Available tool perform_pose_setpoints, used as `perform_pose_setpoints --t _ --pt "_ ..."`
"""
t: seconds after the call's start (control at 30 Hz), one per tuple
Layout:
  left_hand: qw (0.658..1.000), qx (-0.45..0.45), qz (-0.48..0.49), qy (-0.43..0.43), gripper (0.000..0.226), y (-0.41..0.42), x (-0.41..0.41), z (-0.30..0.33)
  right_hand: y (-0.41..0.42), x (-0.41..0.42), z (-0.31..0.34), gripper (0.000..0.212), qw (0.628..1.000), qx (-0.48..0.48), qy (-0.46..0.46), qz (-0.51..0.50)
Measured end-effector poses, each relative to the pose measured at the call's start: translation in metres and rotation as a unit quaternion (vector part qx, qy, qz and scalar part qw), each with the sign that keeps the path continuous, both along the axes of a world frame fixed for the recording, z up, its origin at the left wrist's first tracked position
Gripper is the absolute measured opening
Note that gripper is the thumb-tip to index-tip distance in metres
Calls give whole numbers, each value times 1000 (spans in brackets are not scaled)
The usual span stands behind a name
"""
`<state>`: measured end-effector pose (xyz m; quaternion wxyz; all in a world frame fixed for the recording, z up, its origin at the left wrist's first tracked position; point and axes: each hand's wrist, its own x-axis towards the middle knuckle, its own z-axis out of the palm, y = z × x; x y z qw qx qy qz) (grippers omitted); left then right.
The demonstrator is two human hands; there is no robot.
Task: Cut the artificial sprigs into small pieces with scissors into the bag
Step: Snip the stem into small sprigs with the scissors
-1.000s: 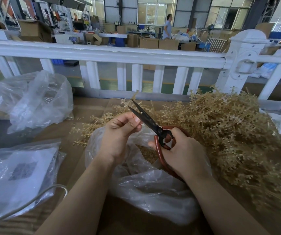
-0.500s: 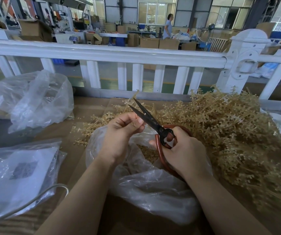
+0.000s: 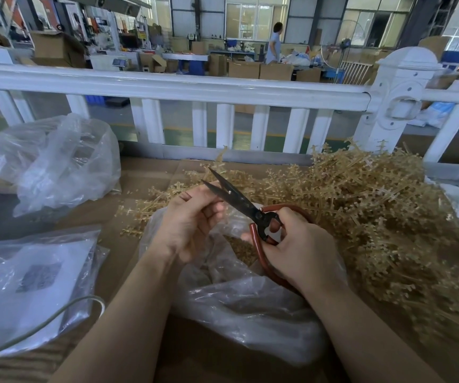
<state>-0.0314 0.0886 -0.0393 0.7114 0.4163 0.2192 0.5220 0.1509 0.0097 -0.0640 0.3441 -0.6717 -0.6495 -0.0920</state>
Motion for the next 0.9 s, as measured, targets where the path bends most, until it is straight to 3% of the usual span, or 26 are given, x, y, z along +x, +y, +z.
perform_pose_setpoints --t 0.2,0.33,0.53,0.83,0.9 --pt "999 6 32 20 21 1 2 -1 3 3 -4 65 1000 -11 9 -5" --pt "998 14 48 32 6 0 4 0 3 5 -6 58 999 -13 45 3" --pt "994 55 60 68 8 -4 9 1 3 2 -4 58 1000 -26 7 -8" --pt "995 82 -17 62 28 -10 8 3 3 4 -2 59 998 -44 37 -10" --pt "994 83 -32 64 21 -10 7 2 4 4 -2 58 998 -45 31 -10"
